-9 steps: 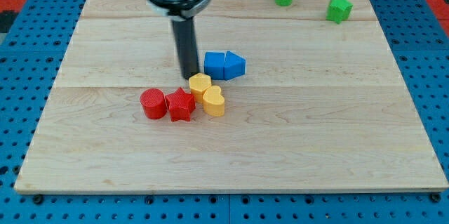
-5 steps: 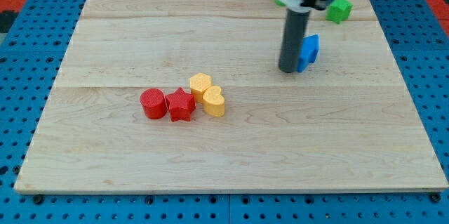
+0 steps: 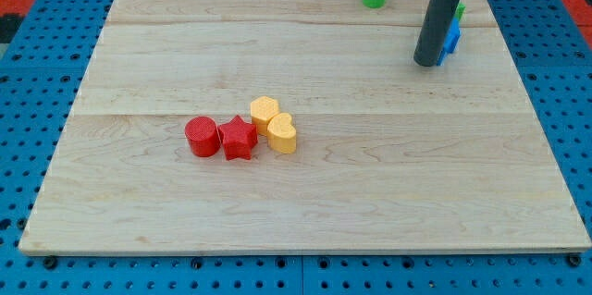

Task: Move the blue blocks below the green star

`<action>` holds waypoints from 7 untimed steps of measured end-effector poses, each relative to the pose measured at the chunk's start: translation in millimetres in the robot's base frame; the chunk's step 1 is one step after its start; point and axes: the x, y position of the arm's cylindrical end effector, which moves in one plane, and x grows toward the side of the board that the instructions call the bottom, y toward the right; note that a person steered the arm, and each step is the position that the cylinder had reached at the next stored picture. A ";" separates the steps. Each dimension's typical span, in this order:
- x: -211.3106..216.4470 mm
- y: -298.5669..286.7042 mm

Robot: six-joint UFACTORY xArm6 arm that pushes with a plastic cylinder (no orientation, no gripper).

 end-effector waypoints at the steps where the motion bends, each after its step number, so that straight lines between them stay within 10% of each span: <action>1: 0.5 -0.6; 4: -155.7 -147.9; 7: -157.5 -40.0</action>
